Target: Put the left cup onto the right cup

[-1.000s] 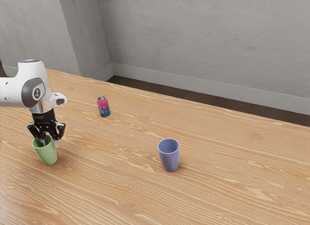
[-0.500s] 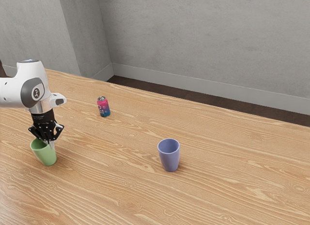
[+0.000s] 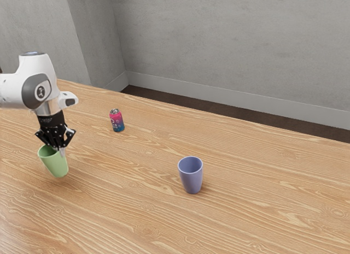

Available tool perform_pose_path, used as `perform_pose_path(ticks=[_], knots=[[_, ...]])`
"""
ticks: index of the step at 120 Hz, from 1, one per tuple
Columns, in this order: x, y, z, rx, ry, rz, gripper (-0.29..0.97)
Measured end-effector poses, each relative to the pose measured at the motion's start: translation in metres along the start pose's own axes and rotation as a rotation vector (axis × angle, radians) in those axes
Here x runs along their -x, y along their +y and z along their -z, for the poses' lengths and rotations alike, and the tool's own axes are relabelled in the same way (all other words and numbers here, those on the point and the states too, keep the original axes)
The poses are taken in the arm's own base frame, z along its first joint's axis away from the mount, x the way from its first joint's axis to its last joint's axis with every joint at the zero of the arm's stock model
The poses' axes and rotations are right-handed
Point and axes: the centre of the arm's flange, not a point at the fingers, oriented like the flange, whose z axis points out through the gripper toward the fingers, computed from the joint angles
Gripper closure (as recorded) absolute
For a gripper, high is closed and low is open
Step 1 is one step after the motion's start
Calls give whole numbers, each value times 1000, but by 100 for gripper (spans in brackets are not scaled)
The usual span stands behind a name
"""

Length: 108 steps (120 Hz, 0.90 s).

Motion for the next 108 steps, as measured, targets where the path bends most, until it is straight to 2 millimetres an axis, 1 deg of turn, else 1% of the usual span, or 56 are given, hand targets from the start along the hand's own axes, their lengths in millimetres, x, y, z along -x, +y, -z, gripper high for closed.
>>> perform_pose_path(ticks=[5,18,26,36,62,72,92,108], knots=[[-3,13,10,-5,5,-24,79],[-10,51,44,-17,27,-89,79],[-9,75,57,-23,29,-132,79],[-5,103,67,-29,25,-179,79],[6,165,94,-38,31,-285,79],[13,197,104,-43,36,-337,79],[29,269,122,-60,56,-453,79],[38,311,133,-69,71,-513,79]])
